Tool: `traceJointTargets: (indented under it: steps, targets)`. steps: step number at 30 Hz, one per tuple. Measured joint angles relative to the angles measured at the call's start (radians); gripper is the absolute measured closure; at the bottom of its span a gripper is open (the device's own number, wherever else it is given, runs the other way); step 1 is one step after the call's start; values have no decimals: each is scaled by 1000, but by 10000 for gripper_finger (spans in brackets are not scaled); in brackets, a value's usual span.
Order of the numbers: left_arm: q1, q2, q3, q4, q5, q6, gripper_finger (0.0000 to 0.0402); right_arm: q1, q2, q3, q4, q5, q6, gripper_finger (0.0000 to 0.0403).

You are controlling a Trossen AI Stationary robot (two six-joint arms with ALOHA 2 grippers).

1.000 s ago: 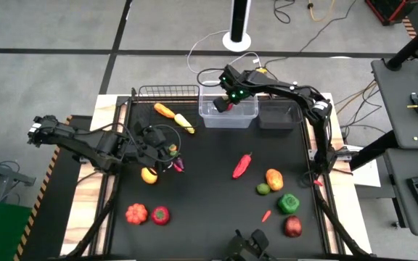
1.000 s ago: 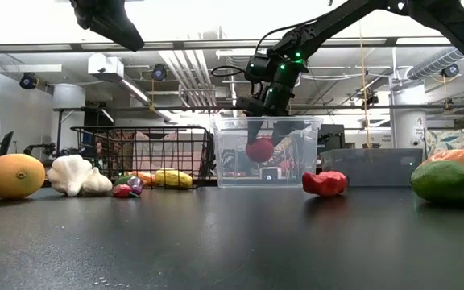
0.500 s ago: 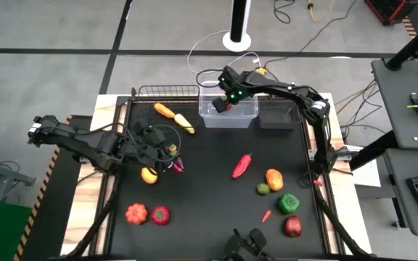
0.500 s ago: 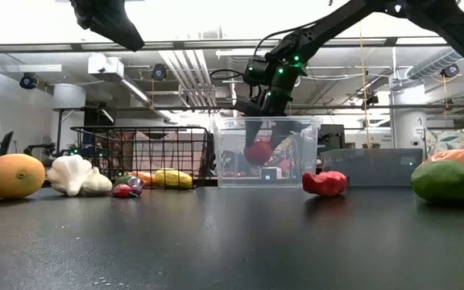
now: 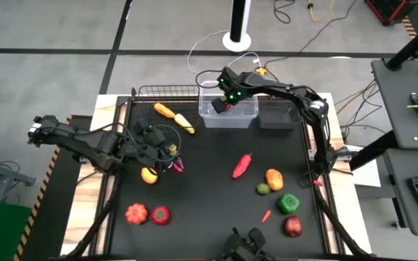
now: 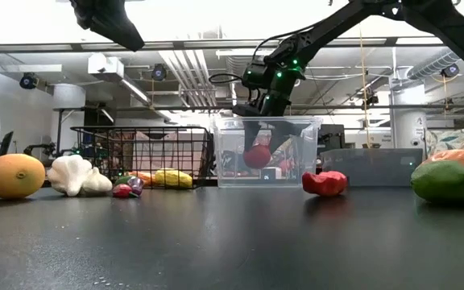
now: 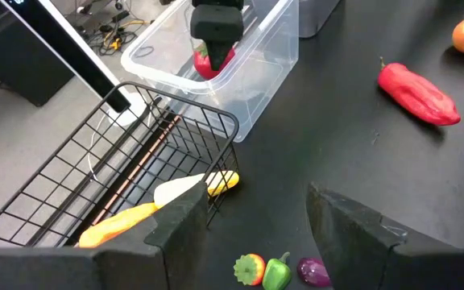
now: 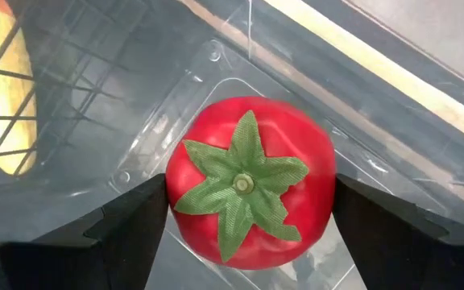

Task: Sort produce into baskets
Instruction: Put the top red tomato into the transparent bin, then adjust the transparent bin

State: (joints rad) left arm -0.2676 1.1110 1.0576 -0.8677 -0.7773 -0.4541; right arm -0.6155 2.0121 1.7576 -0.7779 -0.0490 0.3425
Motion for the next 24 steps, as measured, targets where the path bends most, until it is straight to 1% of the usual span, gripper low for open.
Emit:
traceJointTargets:
  steps: [7,16,24]
  targets:
    - [0,0,0,0,0,0,207,0,0,0,4,3,-3,77]
    - [0,0,0,0,0,0,207,0,0,0,5,5,-12,56]
    - [0,0,0,0,0,-5,207,0,-2,0,6,6,-16,53]
